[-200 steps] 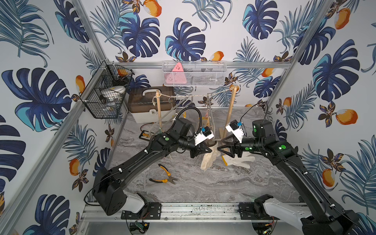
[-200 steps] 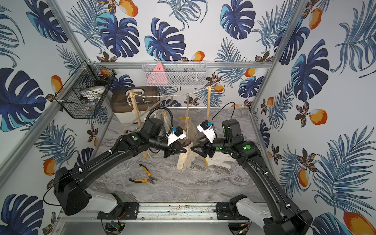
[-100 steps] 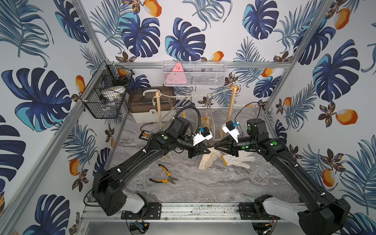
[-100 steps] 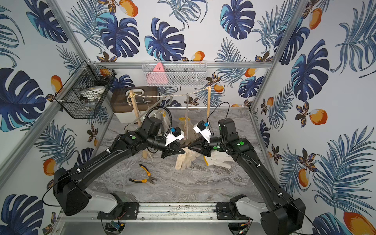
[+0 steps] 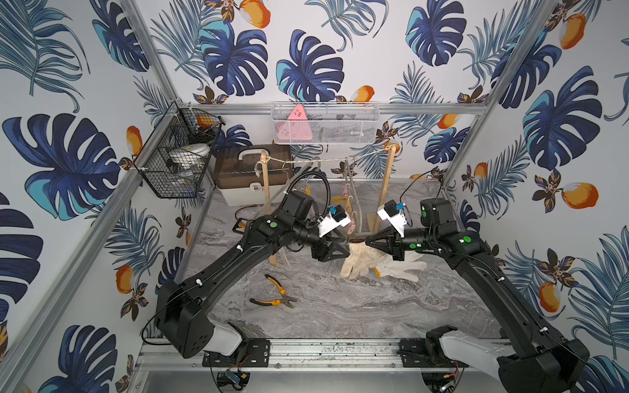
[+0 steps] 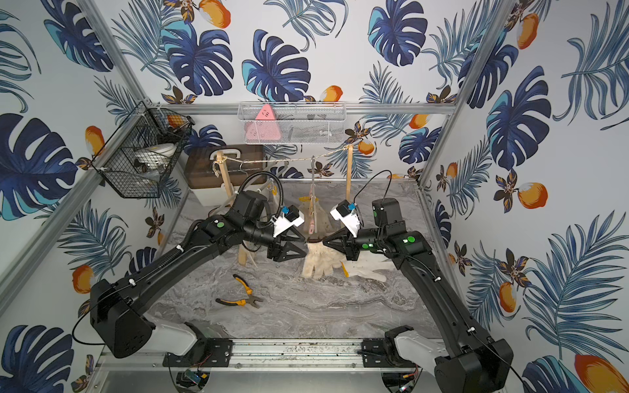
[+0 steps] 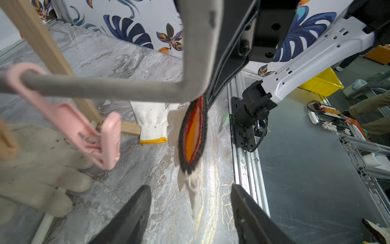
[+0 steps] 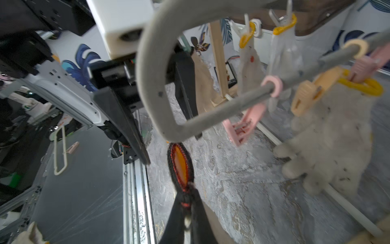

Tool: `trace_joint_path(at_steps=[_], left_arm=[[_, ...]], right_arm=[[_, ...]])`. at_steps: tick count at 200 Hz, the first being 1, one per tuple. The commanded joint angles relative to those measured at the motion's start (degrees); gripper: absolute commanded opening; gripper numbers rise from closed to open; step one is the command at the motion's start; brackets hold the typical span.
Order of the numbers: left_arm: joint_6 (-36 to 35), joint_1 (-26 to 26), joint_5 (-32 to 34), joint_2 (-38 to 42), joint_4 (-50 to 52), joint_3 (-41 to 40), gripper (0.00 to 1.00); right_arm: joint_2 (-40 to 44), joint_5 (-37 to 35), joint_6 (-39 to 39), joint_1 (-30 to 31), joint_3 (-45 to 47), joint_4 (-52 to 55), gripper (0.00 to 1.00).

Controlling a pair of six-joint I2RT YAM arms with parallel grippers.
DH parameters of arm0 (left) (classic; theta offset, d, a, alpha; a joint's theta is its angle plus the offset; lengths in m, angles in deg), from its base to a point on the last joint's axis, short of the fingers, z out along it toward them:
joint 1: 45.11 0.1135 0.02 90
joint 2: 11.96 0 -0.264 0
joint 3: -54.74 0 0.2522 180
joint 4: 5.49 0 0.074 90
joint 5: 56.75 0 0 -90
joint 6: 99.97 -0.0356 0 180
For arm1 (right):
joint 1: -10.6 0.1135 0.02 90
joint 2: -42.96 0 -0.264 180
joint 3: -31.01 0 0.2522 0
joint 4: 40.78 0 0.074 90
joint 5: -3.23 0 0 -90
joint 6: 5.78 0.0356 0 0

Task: Clip the gloves onto a hanger to dry
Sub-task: Pick up the glove from the center of the board, then open the clamp at the hanger.

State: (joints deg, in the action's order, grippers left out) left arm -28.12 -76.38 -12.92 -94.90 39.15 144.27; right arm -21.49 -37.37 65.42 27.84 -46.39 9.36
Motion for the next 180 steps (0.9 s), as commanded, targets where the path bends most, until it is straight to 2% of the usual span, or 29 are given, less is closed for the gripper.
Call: trace_joint_path(at_steps=[1, 27, 49, 90, 117, 148, 180], left_arm=[[-1.08, 0.68, 3.70, -0.73, 0.63, 0.70, 0.69], [2.11, 0.94, 7.81, -1.60, -4.73, 1.14, 0.70], [3.44, 0.90, 15.65, -2.20, -9.32, 1.27, 0.70], [-0.90, 2.27, 19.99, -6.19, -9.14, 5.70, 0.70], [-2.07, 4.20, 14.01, -7.83, -9.51, 7.93, 0.70], [-4.07, 4.85, 16.14, -12.03, -6.12, 12.21, 0.70], [-3.91, 5.41, 12.43, -15.24, -6.16, 15.51, 0.70]], right_arm=[[1.48, -7.77, -0.45, -1.38, 1.73, 1.48, 0.00], [1.22, -12.47, 1.57, -2.59, 1.76, -2.50, 0.00], [-1.74, -16.09, 0.75, -2.97, -0.98, -2.67, 0.00], [-7.05, -14.61, 1.12, -3.00, -4.55, -6.80, 0.00], [-10.45, -13.48, 0.27, -3.00, -5.79, -8.67, 0.00], [-13.59, -12.11, 1.04, -3.00, -6.76, -11.17, 0.00], [-15.77, -11.17, 0.70, -3.00, -7.87, -11.67, 0.00]])
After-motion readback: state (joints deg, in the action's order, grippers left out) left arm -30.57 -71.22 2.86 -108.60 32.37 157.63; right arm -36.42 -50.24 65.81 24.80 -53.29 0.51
